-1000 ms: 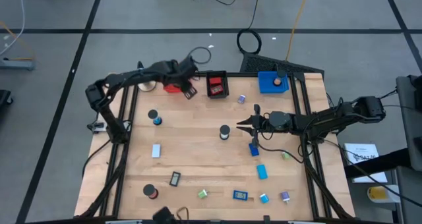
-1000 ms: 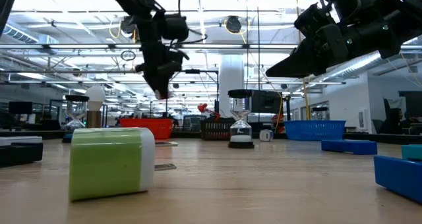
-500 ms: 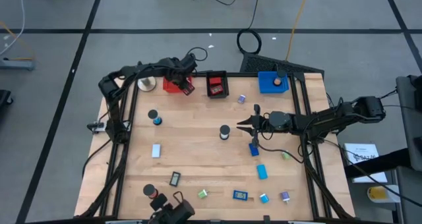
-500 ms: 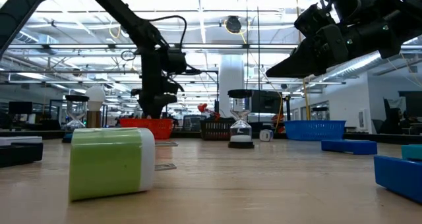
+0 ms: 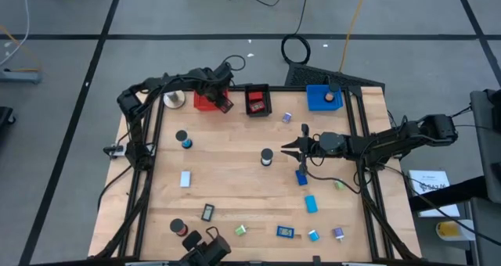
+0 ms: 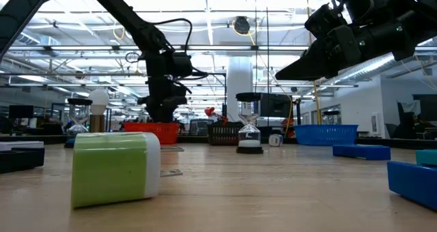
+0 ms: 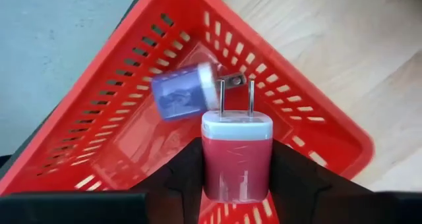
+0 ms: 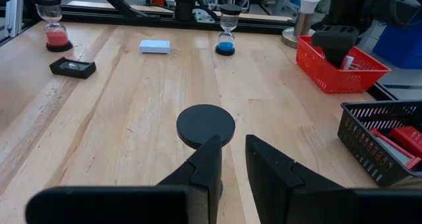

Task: Pick & Place Office items
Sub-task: Put the pink charger adapter into the red bin, then put the top blue digital timer into the black bin

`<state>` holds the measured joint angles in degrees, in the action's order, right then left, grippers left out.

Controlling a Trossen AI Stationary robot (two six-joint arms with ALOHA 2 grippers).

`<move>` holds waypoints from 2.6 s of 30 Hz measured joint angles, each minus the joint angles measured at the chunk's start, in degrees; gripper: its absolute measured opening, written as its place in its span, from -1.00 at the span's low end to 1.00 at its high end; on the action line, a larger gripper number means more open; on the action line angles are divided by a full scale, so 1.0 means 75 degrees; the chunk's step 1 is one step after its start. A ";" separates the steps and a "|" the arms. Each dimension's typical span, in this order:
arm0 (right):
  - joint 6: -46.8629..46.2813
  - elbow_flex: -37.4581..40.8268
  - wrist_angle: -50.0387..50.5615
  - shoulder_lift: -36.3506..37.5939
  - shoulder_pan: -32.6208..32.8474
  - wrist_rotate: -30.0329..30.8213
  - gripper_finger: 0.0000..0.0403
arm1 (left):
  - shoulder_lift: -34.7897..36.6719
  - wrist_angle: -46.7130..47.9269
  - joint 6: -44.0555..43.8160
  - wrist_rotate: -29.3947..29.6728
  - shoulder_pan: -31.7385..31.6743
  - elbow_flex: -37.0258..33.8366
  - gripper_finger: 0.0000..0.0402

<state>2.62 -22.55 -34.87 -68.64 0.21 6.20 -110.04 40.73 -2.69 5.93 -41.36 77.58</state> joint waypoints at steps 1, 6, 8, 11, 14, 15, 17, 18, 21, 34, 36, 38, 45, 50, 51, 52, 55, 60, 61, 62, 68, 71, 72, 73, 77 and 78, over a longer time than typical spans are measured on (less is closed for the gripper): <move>-0.0001 0.0000 0.0000 0.0000 0.0000 0.0000 -0.68 | 0.0001 -0.0024 -0.0027 -0.0031 0.0002 0.0000 -0.30; -0.0001 0.0000 0.0000 0.0000 0.0000 0.0000 -0.68 | -0.0005 0.0009 -0.0109 -0.0061 0.0002 0.0000 -0.14; -0.0001 0.0000 0.0000 0.0000 0.0000 -0.0001 -0.68 | -0.0005 -0.0050 -0.0109 -0.0063 0.0002 0.0000 -0.07; -0.0001 0.0000 0.0000 0.0000 0.0000 0.0000 -0.68 | -0.0005 0.0017 -0.0197 -0.0059 -0.0013 0.0080 -0.02; -0.0001 0.0000 0.0000 0.0000 0.0000 -0.0029 -0.68 | 0.0049 0.0093 -0.0313 -0.0052 -0.0021 0.0142 -0.01; -0.0001 0.0000 0.0000 0.0000 0.0000 -0.0029 -0.68 | 0.0080 0.0152 -0.0313 -0.0050 -0.0021 0.0184 -0.02; 0.0000 0.0000 -0.0003 0.0000 0.0000 -0.0029 -0.68 | 0.0208 0.0210 -0.0271 -0.0049 -0.0018 0.0241 -0.06; 0.0010 0.0000 -0.0002 0.0000 -0.0009 -0.0029 -0.68 | 0.0314 0.0210 -0.0230 -0.0046 -0.0018 0.0242 -0.09; 0.0029 0.0000 -0.0003 0.0000 -0.0023 -0.0029 -0.68 | 0.0680 0.0214 -0.0069 -0.0057 0.0029 0.0240 -0.21; -0.0057 0.0000 -0.0031 0.0000 -0.0023 -0.0003 -0.68 | 0.3823 -0.5197 0.0569 -0.1226 0.1953 -0.3483 -0.97; -0.0056 0.0000 -0.0050 0.0000 -0.0026 -0.0005 -0.68 | 0.4207 -0.6555 0.0567 -0.1607 0.2238 -0.4347 -0.93; -0.0063 0.0000 -0.0050 0.0000 -0.0026 -0.0020 -0.68 | 0.4444 -0.7727 0.0348 -0.1981 0.2460 -0.5055 -0.89; -0.0512 0.0000 -0.0058 0.0003 -0.0032 -0.0038 -0.70 | 0.4389 -0.9783 0.0254 -0.2147 0.3231 -0.6355 -0.85; -0.0723 -0.0511 0.1339 0.0254 0.0000 -0.0035 -0.92 | 0.4143 -1.1458 0.0498 -0.2190 0.3827 -0.7118 -0.96; -0.0838 -0.0707 0.1940 0.0339 0.0004 -0.0036 -0.96 | 0.4114 -1.1634 0.0503 -0.2196 0.3952 -0.7246 -0.97; -0.0984 -0.0945 0.2536 0.0384 0.0003 -0.0032 -0.98 | 0.4084 -1.1734 0.0521 -0.2197 0.4068 -0.7359 -0.98; -0.1543 -0.1588 0.4104 0.0437 0.0082 0.0148 -0.98 | 0.4066 -1.1814 0.0535 -0.2168 0.4391 -0.7575 -0.94; -0.2816 -0.2433 0.6682 0.0350 0.0548 0.0600 -0.99 | 0.4066 -1.1813 0.0549 -0.1634 0.4824 -0.7679 -0.87; -0.3164 -0.2550 0.7148 0.0313 0.0669 0.0612 -1.00 | 0.4071 -1.1818 0.0558 -0.1563 0.4902 -0.7679 -0.87; -0.3530 -0.2647 0.7509 0.0291 0.0812 0.0632 -1.00 | 0.4072 -1.1828 0.0580 -0.1508 0.4967 -0.7679 -0.87; -0.5696 -0.2978 0.9116 0.0294 0.1780 0.0975 -1.00 | 0.4072 -1.1800 0.0573 -0.1386 0.5289 -0.7679 -0.97; -0.6637 -0.3008 0.9559 0.0294 0.2215 0.0973 -1.00 | 0.4072 -1.1797 0.0602 -0.1380 0.5406 -0.7679 -0.98; -0.6909 -0.3008 0.9696 0.0293 0.2348 0.0973 -1.00 | 0.4072 -1.1797 0.0640 -0.1380 0.5446 -0.7679 -0.96; -0.7228 -0.3008 0.9829 0.0291 0.2457 0.0963 -1.00 | 0.4072 -1.1797 0.0691 -0.1378 0.5474 -0.7679 -0.94; -0.8238 -0.3010 1.0408 0.0292 0.2840 0.0740 -1.00 | 0.4072 -1.1797 0.0728 -0.1067 0.5556 -0.7679 -0.88; -0.8406 -0.3010 1.0559 0.0291 0.2938 0.0637 -1.00 | 0.4072 -1.1799 0.0728 -0.0964 0.5578 -0.7679 -0.88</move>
<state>-60.42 -45.12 44.32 -66.46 22.25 10.98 -79.50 -47.76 2.76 -1.30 0.48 19.99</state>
